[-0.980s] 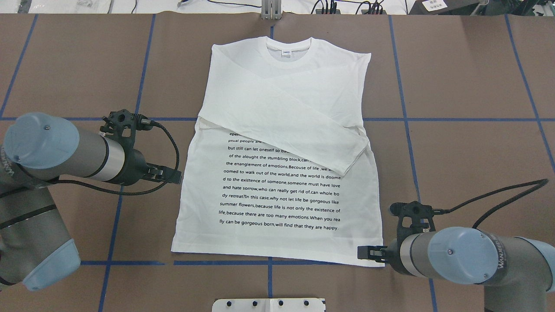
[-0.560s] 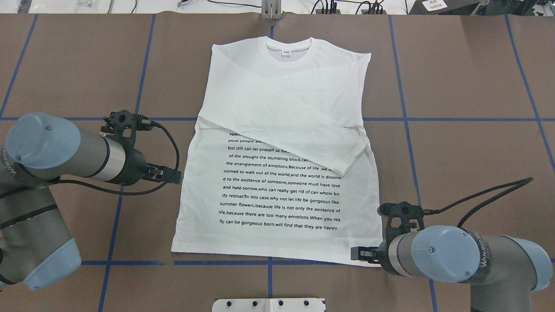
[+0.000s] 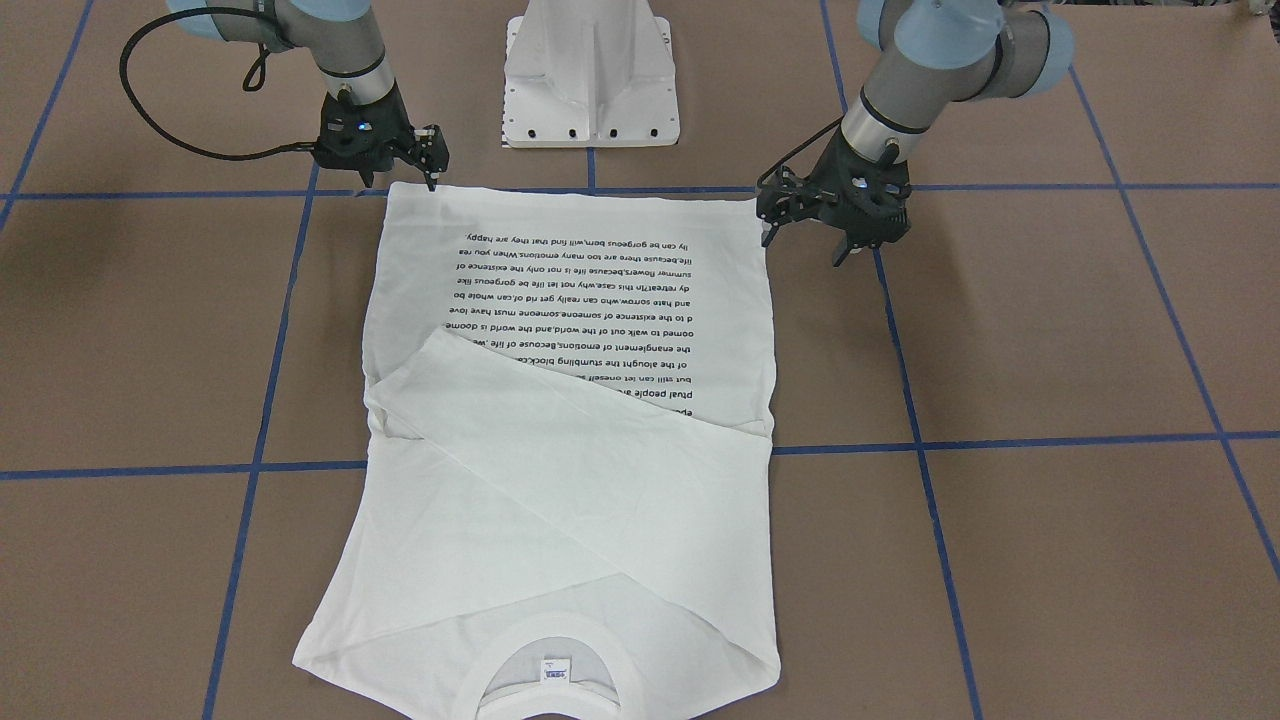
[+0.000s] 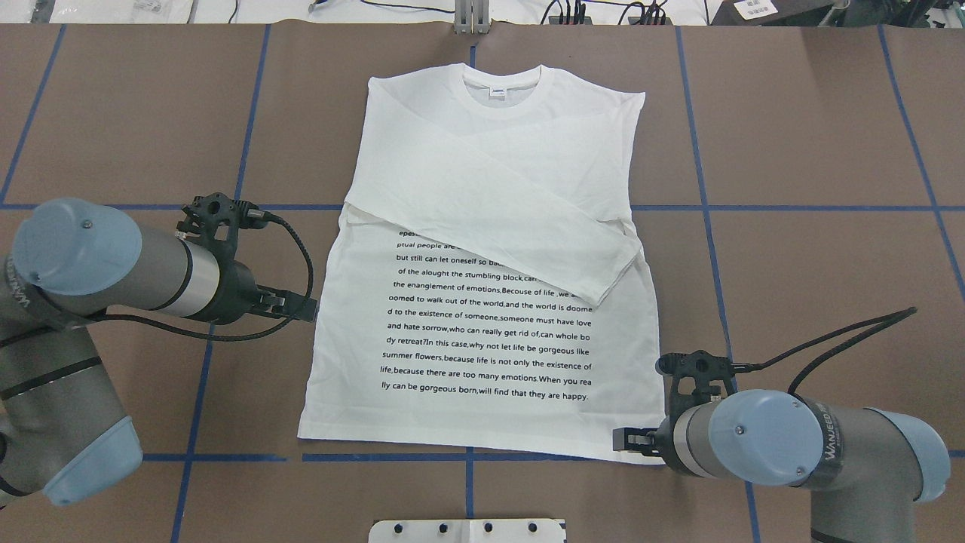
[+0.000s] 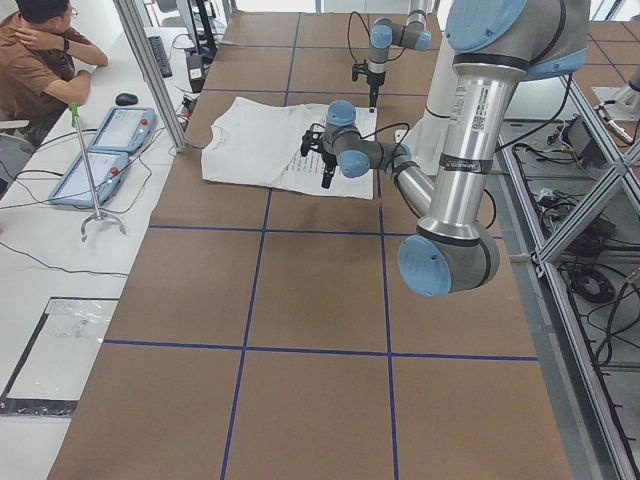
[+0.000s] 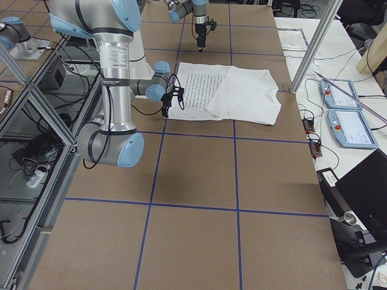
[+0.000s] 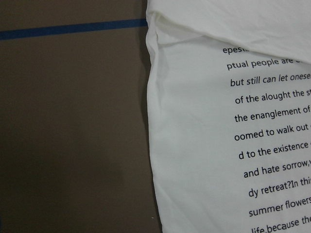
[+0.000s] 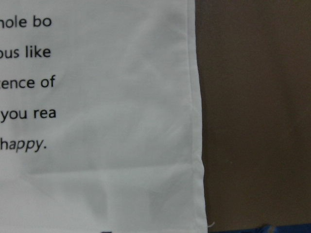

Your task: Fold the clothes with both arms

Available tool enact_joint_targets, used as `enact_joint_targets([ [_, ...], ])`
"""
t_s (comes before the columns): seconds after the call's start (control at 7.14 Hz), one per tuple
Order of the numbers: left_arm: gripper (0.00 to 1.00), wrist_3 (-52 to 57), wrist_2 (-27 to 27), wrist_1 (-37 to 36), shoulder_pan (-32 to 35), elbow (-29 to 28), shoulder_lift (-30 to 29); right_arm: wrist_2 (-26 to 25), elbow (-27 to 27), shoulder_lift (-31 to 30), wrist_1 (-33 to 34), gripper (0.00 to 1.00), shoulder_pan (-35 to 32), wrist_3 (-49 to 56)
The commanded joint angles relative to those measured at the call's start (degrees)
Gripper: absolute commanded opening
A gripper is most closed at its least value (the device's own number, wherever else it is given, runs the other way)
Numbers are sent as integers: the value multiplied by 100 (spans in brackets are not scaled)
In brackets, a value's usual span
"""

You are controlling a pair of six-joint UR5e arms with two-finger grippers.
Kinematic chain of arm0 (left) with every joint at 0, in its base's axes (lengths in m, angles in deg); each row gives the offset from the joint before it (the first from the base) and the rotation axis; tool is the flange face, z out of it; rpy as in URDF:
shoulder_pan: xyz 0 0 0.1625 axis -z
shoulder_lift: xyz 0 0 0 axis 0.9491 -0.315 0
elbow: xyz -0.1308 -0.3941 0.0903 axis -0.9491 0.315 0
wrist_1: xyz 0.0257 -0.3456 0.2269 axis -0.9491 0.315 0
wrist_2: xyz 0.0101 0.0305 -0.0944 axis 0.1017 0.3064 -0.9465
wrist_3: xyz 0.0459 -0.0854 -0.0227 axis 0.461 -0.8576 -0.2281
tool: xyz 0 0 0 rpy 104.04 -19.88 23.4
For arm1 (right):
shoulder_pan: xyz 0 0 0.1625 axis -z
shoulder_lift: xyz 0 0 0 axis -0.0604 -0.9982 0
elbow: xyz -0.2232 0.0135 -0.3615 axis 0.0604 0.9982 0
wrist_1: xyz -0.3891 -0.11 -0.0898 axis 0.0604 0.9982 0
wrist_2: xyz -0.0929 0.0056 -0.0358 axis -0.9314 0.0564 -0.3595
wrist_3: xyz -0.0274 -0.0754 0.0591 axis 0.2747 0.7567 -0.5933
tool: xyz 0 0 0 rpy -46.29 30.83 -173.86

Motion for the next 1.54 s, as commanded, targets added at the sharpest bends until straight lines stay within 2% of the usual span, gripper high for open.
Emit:
enact_joint_targets([
  [0.0, 100, -7, -9, 0, -3, 23, -19, 49, 85, -9, -17, 91, -40, 16],
  [0.14, 100, -7, -9, 0, 6, 49, -28, 49, 94, 0, -26, 91, -40, 16],
  [0.42, 100, -7, -9, 0, -3, 58, -28, 49, 129, 9, -26, 77, -40, 8],
  [0.56, 100, -15, -9, -9, 6, 59, -28, 58, 129, 18, -17, 73, -31, -1],
  [0.84, 100, -15, -9, -9, 6, 59, -45, 136, 129, 9, -26, 54, -31, -1],
  [1.4, 100, -50, 0, -9, -12, 59, -72, 251, 112, 9, -26, 23, -57, -1],
])
